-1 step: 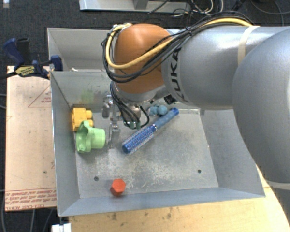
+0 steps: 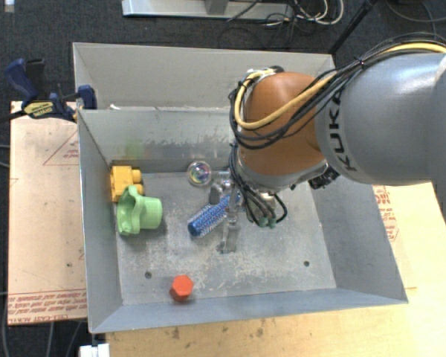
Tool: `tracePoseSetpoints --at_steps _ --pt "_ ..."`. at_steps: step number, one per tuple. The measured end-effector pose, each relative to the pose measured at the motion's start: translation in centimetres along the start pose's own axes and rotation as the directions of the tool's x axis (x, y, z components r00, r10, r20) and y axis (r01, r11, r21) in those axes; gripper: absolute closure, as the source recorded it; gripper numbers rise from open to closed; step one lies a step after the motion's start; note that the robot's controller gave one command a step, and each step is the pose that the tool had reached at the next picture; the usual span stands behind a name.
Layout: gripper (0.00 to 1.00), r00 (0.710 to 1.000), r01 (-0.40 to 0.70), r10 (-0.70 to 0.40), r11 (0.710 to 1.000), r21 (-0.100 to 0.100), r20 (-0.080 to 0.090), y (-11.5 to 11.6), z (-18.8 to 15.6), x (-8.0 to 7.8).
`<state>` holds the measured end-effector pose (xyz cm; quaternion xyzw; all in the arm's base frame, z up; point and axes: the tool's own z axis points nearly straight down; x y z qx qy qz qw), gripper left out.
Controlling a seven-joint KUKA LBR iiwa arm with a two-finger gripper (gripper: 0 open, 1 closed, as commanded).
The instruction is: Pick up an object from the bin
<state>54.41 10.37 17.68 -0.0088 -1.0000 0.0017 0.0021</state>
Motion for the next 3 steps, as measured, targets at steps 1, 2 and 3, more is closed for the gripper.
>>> tracePoseSetpoints --at_steps 1,2,3 --pt "0.0 1.0 0.025 -0.025 1.0 -0.003 0.003 -2.2 9.1 -4.4" --pt "1.0 1.0 0.026 -0.026 1.0 -0.005 0.005 -2.1 8.8 -4.3" --pt "1.0 1.0 0.016 -0.016 1.0 -0.007 0.016 1.2 -10.1 -9.2"
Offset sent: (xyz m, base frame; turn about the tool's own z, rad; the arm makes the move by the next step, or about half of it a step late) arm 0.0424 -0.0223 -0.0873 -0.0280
